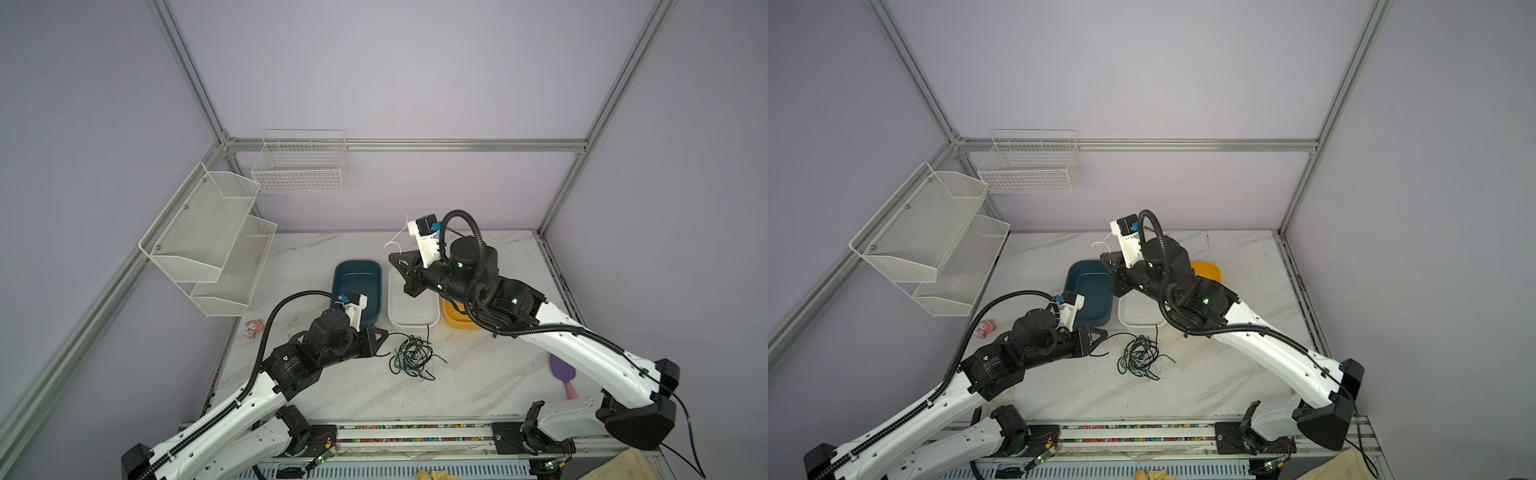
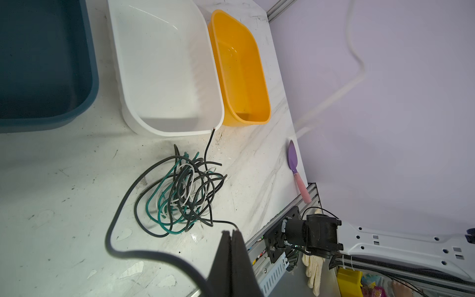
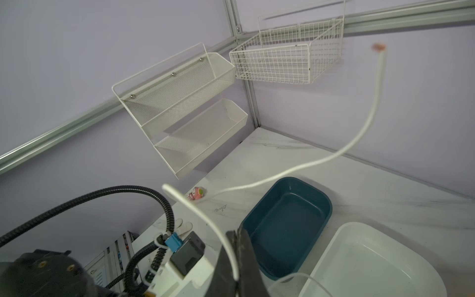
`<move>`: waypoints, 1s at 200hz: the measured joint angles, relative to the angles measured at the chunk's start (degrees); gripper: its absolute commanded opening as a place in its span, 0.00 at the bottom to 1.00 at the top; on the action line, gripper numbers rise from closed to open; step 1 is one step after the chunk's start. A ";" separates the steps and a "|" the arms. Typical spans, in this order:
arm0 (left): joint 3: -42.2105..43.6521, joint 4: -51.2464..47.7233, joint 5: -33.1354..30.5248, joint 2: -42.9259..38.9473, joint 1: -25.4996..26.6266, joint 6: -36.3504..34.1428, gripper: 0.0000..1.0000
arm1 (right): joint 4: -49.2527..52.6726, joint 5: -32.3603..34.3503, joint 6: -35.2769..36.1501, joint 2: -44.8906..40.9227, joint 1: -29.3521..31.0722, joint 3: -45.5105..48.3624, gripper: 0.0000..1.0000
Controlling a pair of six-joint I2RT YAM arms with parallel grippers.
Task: Untangle the cables
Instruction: 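Carry the white wire over the teal tray and open the right gripper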
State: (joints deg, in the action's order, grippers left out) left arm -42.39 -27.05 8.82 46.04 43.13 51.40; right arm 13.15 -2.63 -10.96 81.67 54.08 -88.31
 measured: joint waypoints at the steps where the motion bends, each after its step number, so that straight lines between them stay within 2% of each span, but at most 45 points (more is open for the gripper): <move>1: 0.04 -0.07 -0.02 -0.07 0.00 0.00 0.00 | -0.02 -0.02 0.02 0.22 -0.04 -0.09 0.00; 112: 1.81 -2.91 -2.29 -6.45 0.00 0.04 0.00 | -10.51 -14.80 -2.38 29.53 -5.40 -10.67 0.00; 165: 1.81 -3.41 -3.15 -6.82 0.00 0.07 0.00 | -13.97 -17.33 -4.98 39.01 -5.68 -11.34 0.00; 200: 1.81 -3.63 -3.21 -6.86 0.00 0.07 0.00 | -14.95 -16.17 -7.21 41.51 -5.73 -9.70 0.00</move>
State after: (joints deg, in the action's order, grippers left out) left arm -40.58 -30.68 5.61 39.18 43.13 51.46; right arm -1.80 -18.81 -18.17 123.17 48.36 -98.02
